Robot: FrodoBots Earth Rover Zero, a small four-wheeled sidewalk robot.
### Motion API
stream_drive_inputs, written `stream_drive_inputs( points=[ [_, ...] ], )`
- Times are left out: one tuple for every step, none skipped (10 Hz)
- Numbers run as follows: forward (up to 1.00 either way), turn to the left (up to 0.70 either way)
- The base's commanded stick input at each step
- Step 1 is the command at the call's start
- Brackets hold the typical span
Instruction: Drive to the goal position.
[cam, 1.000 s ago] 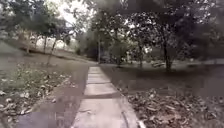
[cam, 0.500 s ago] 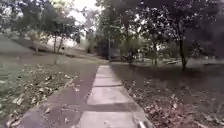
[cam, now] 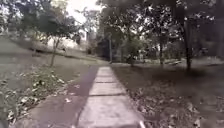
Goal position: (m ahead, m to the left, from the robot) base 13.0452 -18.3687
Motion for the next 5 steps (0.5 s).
stream_drive_inputs(
  points=[
    [1.0, 0.0],
    [1.0, 0.0],
    [1.0, 0.0],
    [1.0, 0.0],
    [1.0, 0.0]
  ],
)
